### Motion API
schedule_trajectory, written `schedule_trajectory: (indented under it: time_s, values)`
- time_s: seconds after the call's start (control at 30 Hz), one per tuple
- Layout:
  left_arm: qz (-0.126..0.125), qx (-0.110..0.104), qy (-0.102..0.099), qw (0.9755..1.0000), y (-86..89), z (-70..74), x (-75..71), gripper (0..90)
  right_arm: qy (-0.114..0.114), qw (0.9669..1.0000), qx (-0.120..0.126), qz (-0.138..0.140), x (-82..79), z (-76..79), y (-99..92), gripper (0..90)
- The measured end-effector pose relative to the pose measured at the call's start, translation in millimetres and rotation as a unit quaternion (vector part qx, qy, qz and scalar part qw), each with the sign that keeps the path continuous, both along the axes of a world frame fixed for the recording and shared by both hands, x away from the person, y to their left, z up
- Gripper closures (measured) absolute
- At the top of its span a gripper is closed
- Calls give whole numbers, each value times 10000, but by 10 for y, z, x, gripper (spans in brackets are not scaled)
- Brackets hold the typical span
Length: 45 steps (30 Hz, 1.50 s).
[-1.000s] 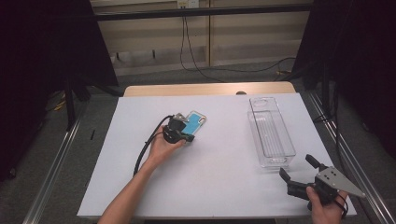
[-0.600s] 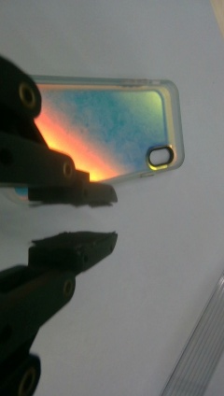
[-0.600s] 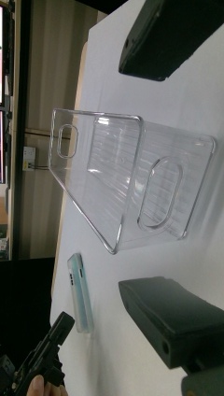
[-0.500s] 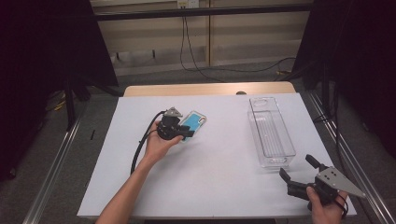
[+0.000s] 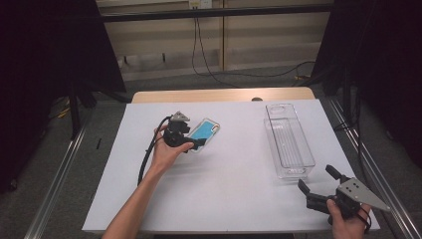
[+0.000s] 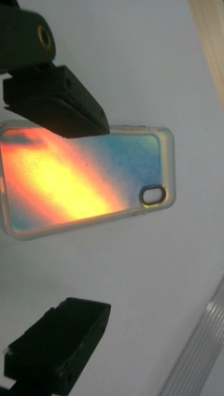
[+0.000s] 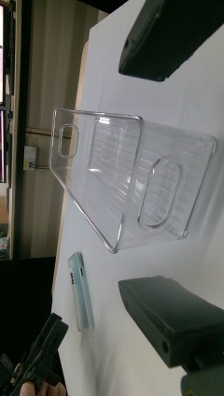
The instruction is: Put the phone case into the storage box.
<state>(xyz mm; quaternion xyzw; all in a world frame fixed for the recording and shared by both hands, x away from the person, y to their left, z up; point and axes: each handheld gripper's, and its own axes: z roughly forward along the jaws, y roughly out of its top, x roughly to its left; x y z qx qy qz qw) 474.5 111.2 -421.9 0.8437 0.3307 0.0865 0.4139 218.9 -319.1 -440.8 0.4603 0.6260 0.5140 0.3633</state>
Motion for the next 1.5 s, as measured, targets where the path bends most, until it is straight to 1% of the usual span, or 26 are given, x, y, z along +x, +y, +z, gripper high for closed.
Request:
schedule_trajectory:
  time_s: [0.03,0.07,0.1,0.17,0.23,0.33,0.37,0.43,0.47,0.53,0.57,0.73,0.83,0.9,1.0,1.1,1.13,1.17,1.23,1.27,1.3,1.37,1.4,1.43,1.47,1.5]
  values:
    - [51,-8,-6,10000,4,7,-4,92,-1,10000,-1,-3,0,0,-1,0]
    - [55,39,-33,10000,15,17,-2,119,-3,10000,0,-4,0,0,-1,0]
    - [63,25,15,10000,20,21,2,139,0,10000,-2,-2,-1,1,-1,0]
    - [110,63,12,9999,28,29,23,89,-5,10000,-6,4,-1,1,-1,0]
    - [132,113,26,9998,40,36,56,87,-8,10000,-3,10,-1,1,-1,0]
    - [181,-94,320,9993,57,-7,112,86,-7,10000,14,8,-2,1,-4,0]
    - [177,-32,313,9993,57,-22,125,78,-9,10000,15,-1,-3,3,-5,0]
    - [229,293,41,9993,49,-36,149,64,-12,10000,14,4,-3,3,-5,0]
    - [283,377,52,9989,43,-36,160,63,-12,10000,14,2,-3,3,-5,0]
    - [205,244,262,9991,42,-42,191,63,-12,10000,16,2,-5,3,-5,0]
    - [157,255,343,9990,35,-45,208,63,-14,10000,14,-3,-5,3,-5,0]
    - [62,573,424,9974,-12,-70,288,63,-8,10000,13,-17,-4,2,-6,0]
    - [53,439,556,9975,-31,-87,333,63,-12,10000,9,-10,-3,3,-4,0]
    - [138,558,509,9970,-49,-85,363,63,-4,10000,11,-15,-3,2,-5,0]
    - [190,708,524,9959,-88,-81,411,63,-7,10000,15,-10,-4,2,-7,0]
    - [120,894,592,9942,-171,-82,436,76,-11,10000,17,-8,-7,3,-8,0]
    - [45,1038,591,9928,-203,-84,442,89,-13,10000,19,-8,-7,3,-9,0]
    - [24,1115,547,9922,-230,-86,442,94,-12,10000,19,-12,-6,3,-10,0]
    - [-25,1112,514,9925,-264,-88,454,91,-8,10000,18,-11,-7,3,-10,0]
    - [-142,1061,543,9928,-266,-90,464,80,-14,10000,16,-12,-7,3,-10,0]
    - [-146,1035,571,9929,-279,-94,468,59,-9,10000,18,-11,-7,3,-9,0]
    - [-167,1071,563,9925,-303,-98,480,57,-5,10000,21,-7,-6,2,-8,0]
    - [-221,1130,575,9917,-310,-97,488,57,-7,10000,16,-3,-6,2,-8,0]
    - [-234,1091,586,9920,-320,-103,490,57,-4,10000,20,4,-6,2,-7,0]
    - [-300,1137,624,9911,-323,-105,503,58,0,10000,17,13,-5,1,-7,0]
    - [-271,1171,639,9907,-334,-110,510,58,10,10000,23,13,-3,-1,-6,0]
